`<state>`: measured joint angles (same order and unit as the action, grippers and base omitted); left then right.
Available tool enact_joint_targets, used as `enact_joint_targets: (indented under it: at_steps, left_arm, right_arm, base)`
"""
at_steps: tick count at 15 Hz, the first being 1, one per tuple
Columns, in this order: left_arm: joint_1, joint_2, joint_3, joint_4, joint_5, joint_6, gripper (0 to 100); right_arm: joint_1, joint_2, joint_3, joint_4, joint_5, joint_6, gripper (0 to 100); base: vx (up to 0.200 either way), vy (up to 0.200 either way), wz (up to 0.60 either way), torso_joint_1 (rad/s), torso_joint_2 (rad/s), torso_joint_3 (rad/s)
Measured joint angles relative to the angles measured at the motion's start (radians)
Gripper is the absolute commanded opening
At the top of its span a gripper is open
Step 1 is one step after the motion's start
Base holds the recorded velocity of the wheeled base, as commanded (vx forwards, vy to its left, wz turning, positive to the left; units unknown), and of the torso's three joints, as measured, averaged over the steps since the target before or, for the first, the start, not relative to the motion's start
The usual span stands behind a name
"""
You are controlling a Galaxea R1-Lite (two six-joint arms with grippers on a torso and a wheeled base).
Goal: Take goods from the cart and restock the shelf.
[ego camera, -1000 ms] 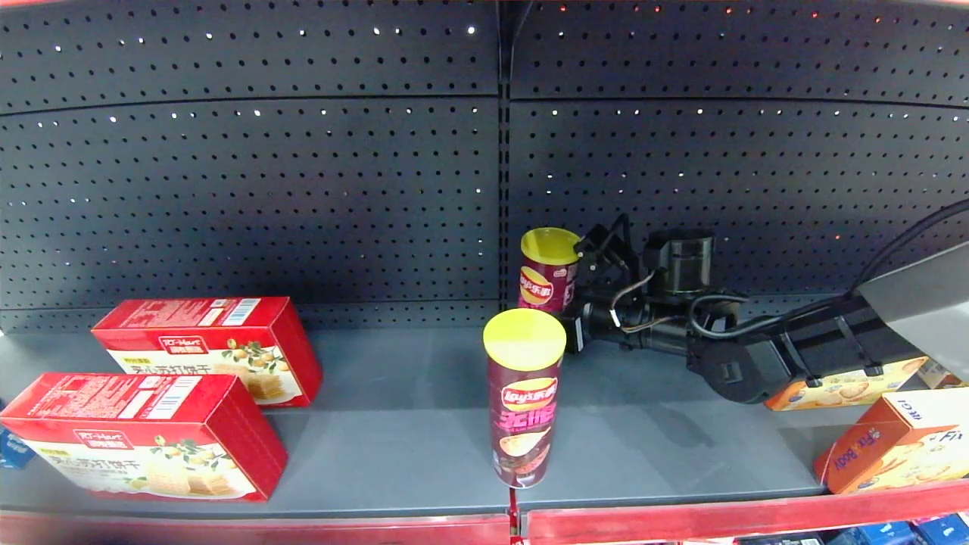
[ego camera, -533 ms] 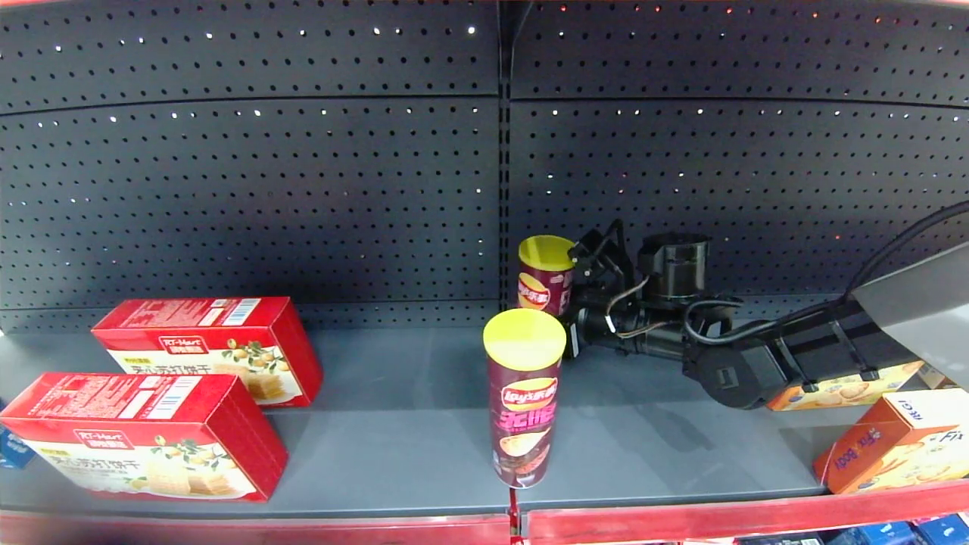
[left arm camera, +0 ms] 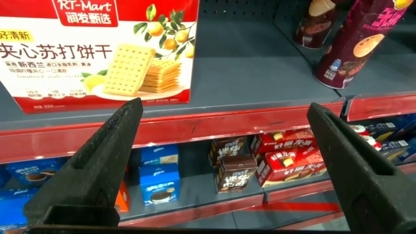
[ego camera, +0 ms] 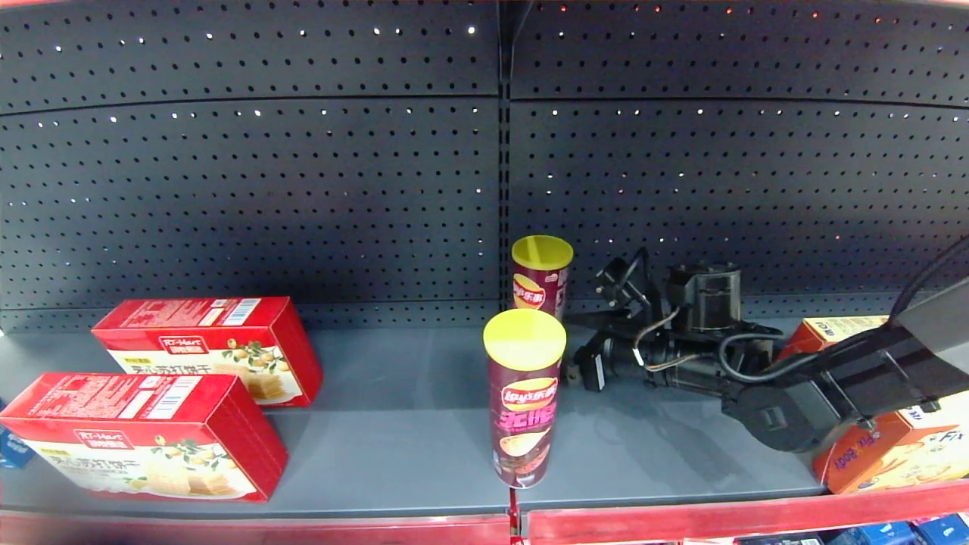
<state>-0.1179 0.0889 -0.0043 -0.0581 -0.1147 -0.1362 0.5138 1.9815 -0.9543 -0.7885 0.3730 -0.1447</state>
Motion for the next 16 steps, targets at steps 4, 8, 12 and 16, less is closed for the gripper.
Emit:
enact_joint_targets:
  at_steps: [4,8,12,16]
  left_arm:
    - [0.0,0.0,0.0,0.0,0.0,-0.002,100]
    - [0.0,0.0,-0.002,0.0,0.0,-0.008,100]
    - [0.0,0.0,-0.002,0.0,0.001,-0.001,100]
    - [0.0,0.0,-0.002,0.003,0.006,0.011,100]
  right_arm:
    - [-0.004,-0.119,0.144,-0.013,-0.138,0.004,100]
    - [-0.001,-0.246,0.24,-0.014,-0.334,0.016,100]
    - [0.012,-0.391,0.349,-0.019,-0.477,0.028,100]
    - [0.009,-0.548,0.42,-0.015,-0.565,0.023,100]
  base:
    - [0.0,0.0,0.0,0.0,0.0,0.0]
    - [0.0,0.0,0.0,0.0,0.0,0.0]
    - [0.0,0.0,0.0,0.0,0.0,0.0]
    - [0.0,0.0,0.0,0.0,0.0,0.0]
